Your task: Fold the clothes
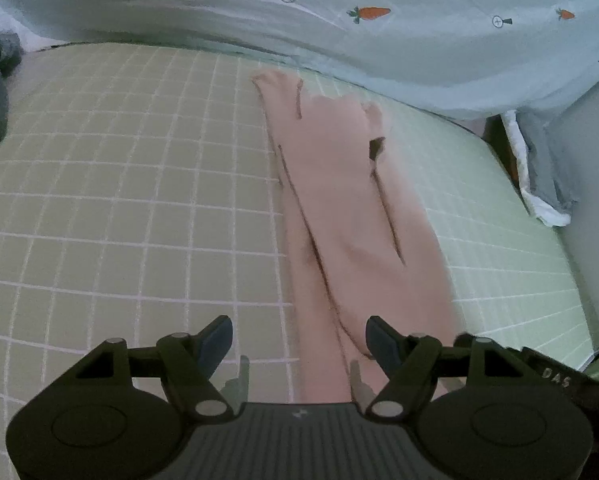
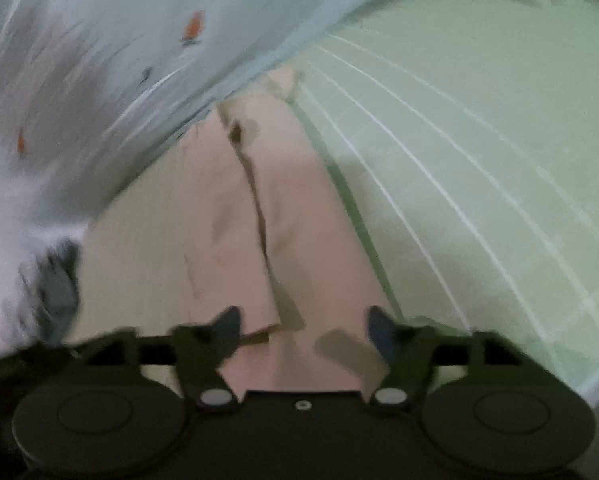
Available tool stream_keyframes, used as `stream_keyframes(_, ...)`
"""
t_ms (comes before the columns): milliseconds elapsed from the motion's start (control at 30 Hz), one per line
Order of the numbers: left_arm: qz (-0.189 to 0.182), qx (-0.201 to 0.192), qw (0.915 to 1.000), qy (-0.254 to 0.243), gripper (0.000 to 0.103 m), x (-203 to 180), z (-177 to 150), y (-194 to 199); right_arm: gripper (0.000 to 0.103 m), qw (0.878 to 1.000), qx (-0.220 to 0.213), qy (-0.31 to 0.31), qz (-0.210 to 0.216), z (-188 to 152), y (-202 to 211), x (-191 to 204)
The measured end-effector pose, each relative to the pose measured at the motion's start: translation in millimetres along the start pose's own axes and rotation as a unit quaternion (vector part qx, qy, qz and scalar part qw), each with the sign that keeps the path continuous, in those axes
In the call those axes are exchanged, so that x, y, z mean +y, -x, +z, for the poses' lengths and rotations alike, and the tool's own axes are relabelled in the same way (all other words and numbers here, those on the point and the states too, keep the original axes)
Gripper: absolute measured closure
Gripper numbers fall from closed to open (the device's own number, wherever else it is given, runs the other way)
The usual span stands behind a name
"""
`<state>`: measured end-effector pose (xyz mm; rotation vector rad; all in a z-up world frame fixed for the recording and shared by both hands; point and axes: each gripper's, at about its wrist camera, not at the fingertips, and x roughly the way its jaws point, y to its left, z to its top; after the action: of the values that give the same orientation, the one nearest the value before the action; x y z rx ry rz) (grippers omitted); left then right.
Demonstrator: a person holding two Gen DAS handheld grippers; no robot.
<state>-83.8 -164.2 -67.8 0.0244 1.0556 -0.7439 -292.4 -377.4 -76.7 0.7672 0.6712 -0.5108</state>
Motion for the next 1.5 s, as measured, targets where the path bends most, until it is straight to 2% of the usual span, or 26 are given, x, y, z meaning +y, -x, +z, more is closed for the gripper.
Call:
stream_keyframes(33,0.003,-0.002,1.0000,0.001,0.027,1,0,2,0.015,0.999,-0.008,0.031,-0.001,0,-2,9)
stream_keyframes(67,0.009,-0.004,0.9999,0.006,0.026,4,0,4,0.000,0.998,-0.011,0.054,-0.004,-1,-6,17)
stream_keyframes(300,0.048,-0.025,0.9977,0.041,0.024,27,1,18,0.000,0.994,0.000,0.105,-0.013,4,-39,41)
stream_keyframes(400,0.056,-0.030,0.9965,0.053,0.024,34,2,22,0.001,0.994,0.020,0.107,-0.018,6,-46,43)
stream_keyframes(433,0.057,-0.031,0.9964,0.054,0.024,34,2,22,0.007,0.994,0.029,0.106,-0.024,6,-48,42)
stream_keyframes(467,0.058,-0.032,0.9963,0.055,0.024,35,3,23,0.022,0.994,0.038,0.102,-0.027,7,-50,42)
stream_keyframes(500,0.059,-0.032,0.9961,0.056,0.024,36,3,23,0.032,0.994,0.047,0.099,-0.029,9,-52,43)
stream_keyframes(533,0.060,-0.033,0.9960,0.057,0.024,37,3,23,0.050,0.993,0.057,0.097,-0.023,10,-55,43)
stream_keyframes(567,0.061,-0.034,0.9959,0.058,0.024,38,4,23,0.056,0.993,0.060,0.096,-0.017,9,-53,42)
stream_keyframes(600,0.062,-0.034,0.9957,0.059,0.024,39,4,23,0.058,0.993,0.063,0.097,-0.010,9,-52,41)
stream_keyframes(700,0.060,-0.034,0.9960,0.057,0.024,38,4,22,0.096,0.993,0.054,0.105,0.005,9,-46,41)
stream_keyframes(733,0.059,-0.033,0.9962,0.055,0.024,37,5,20,0.100,0.993,0.048,0.103,0.013,11,-44,40)
stream_keyframes(833,0.053,-0.029,0.9969,0.050,0.024,34,7,16,0.101,0.993,0.033,0.109,0.021,14,-35,43)
stream_keyframes(933,0.044,-0.022,0.9979,0.043,0.024,27,8,11,0.101,0.993,0.020,0.103,0.062,17,-20,44)
stream_keyframes(1000,0.037,-0.017,0.9985,0.036,0.024,22,8,7,0.101,0.992,0.009,0.049,0.119,20,-3,38)
stream_keyframes(1067,0.032,-0.014,0.9991,0.026,0.024,16,7,5,0.101,0.983,-0.008,-0.014,0.181,23,17,30)
stream_keyframes(1133,0.027,-0.008,0.9994,0.021,0.024,12,7,2,0.101,0.981,-0.024,-0.048,0.189,25,33,23)
stream_keyframes(1200,0.022,0.000,0.9996,0.016,0.024,7,6,-3,0.101,0.989,-0.022,-0.038,0.138,23,33,14)
stream_keyframes(1333,0.021,0.020,0.9996,0.001,0.024,-3,0,-12,0.101,0.995,0.050,-0.084,0.030,-2,1,-28)
stream_keyframes(1400,0.024,0.026,0.9993,-0.008,0.024,-7,-2,-15,0.101,0.996,0.066,-0.064,-0.002,-8,-3,-31)
stream_keyframes(1500,0.023,0.036,0.9990,-0.013,0.024,-12,-6,-18,0.095,0.998,0.055,-0.022,-0.030,-4,2,-23)
